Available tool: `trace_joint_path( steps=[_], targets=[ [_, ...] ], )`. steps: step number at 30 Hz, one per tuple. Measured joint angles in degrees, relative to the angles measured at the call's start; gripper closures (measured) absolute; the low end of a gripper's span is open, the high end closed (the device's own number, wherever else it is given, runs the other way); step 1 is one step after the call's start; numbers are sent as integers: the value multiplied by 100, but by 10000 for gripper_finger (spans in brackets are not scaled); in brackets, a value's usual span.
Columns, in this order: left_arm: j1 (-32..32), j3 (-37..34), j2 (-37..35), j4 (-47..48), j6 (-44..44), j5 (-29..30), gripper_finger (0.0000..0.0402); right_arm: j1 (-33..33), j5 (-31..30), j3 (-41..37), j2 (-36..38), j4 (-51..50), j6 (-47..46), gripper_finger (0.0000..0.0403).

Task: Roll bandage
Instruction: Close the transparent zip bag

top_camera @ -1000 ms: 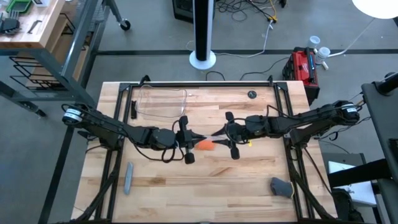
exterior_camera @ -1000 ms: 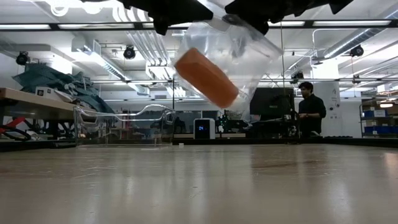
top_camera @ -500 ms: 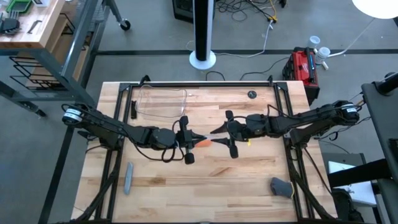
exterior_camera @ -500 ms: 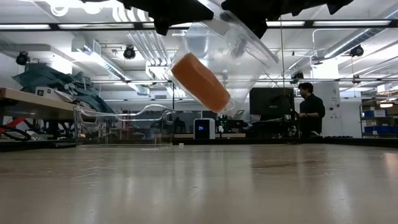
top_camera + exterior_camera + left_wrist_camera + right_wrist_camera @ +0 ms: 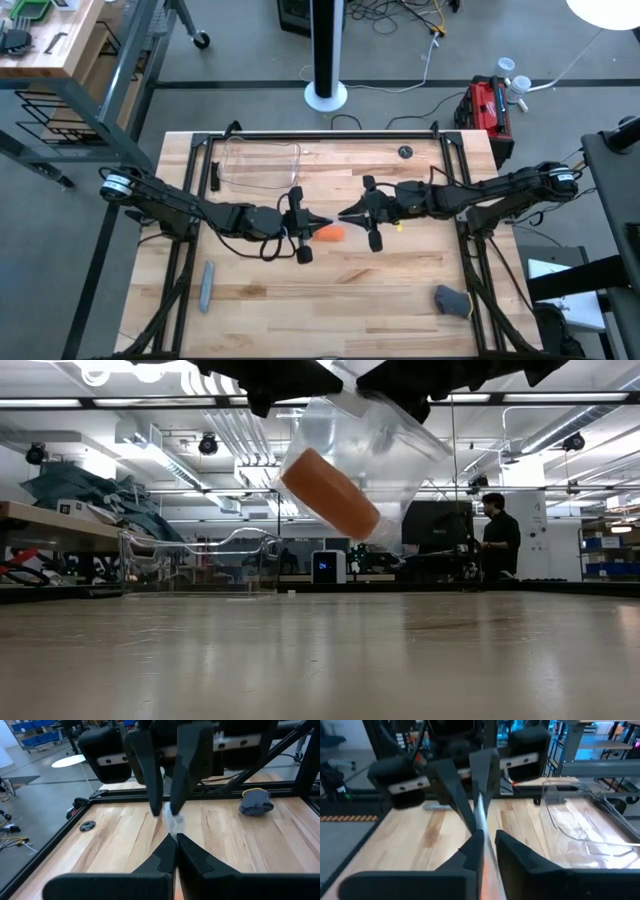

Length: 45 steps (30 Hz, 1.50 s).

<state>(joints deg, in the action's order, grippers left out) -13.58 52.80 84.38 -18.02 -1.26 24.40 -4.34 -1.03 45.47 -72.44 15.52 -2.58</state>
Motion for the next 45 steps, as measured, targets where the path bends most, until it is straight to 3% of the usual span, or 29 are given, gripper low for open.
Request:
trace_joint_path(
  steps=[3, 7, 13, 24, 29, 35, 45],
  targets=[
    [0, 0, -2, 6, 3, 2, 401, 0, 83, 0, -7, -206, 68, 348],
    [2, 0, -2, 9, 22, 2, 401, -12, 145, 0, -7, -234, 273, 394],
    [1, 0, -2, 11, 443, -59, 398, -28, 108, -1, -4, -242, 297, 400],
    [44, 0, -4, -168, 630, -188, 294, -39, 106, -1, -1, -326, 360, 402],
    [104, 0, -4, -312, 632, -188, 269, -92, 148, -2, 2, -362, 398, 402],
    [109, 0, -8, -324, 633, -188, 276, -119, 255, -2, 0, -340, 456, 403],
    [144, 2, 263, -794, 436, -267, 323, -116, 251, -4, 0, -285, 408, 403]
  ],
)
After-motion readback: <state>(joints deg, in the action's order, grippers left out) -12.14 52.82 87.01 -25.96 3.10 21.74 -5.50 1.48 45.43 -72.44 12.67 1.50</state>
